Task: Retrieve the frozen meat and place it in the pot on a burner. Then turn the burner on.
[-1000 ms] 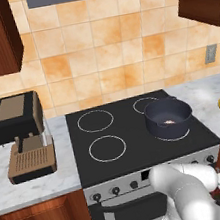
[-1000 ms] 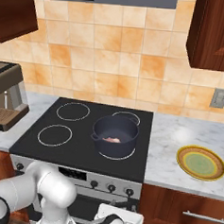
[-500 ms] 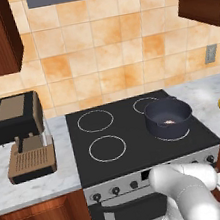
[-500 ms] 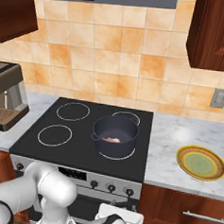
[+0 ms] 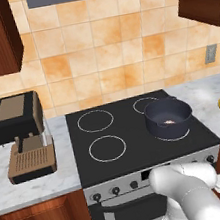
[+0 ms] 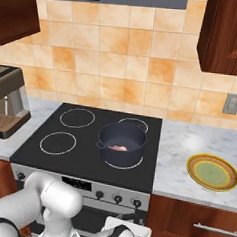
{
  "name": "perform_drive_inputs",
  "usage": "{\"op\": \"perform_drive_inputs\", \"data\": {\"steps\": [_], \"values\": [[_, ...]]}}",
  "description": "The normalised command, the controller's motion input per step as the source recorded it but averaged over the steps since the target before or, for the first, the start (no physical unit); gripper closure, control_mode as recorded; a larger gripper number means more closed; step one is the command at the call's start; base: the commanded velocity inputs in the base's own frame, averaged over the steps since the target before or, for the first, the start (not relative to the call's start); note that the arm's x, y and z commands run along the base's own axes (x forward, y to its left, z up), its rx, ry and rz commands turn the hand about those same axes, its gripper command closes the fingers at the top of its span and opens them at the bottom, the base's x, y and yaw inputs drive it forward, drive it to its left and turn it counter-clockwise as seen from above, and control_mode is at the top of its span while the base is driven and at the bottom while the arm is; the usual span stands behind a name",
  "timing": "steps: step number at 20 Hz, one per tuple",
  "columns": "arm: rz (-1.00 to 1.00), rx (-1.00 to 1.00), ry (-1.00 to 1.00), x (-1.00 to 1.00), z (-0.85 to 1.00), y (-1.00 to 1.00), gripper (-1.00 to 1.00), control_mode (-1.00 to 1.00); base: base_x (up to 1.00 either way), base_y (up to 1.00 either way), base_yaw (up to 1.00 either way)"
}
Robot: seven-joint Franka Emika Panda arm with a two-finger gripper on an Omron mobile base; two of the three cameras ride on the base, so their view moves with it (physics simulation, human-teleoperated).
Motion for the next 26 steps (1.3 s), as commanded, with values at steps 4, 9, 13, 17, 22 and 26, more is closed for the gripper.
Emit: {"op": "perform_drive_inputs", "data": {"steps": [4,9,13,17,22,26], "values": [[0.0,0.0,0.01,0.11,-0.01,-0.13,-1.0,-1.0,0.0,0.0,0.0],[0.0,0.0,0.0,0.15,0.0,-0.05,-1.0,-1.0,0.0,0.0,0.0],[0.0,0.0,0.0,0.09,-0.02,0.0,-1.0,-1.0,0.0,0.0,0.0],[0.0,0.0,0.0,0.19,-0.08,0.0,-1.0,-1.0,0.0,0.0,0.0],[0.0,0.0,0.0,0.19,-0.06,0.0,-1.0,-1.0,0.0,0.0,0.0],[0.0,0.0,0.0,0.06,-0.03,0.0,-1.0,-1.0,0.0,0.0,0.0]]}}
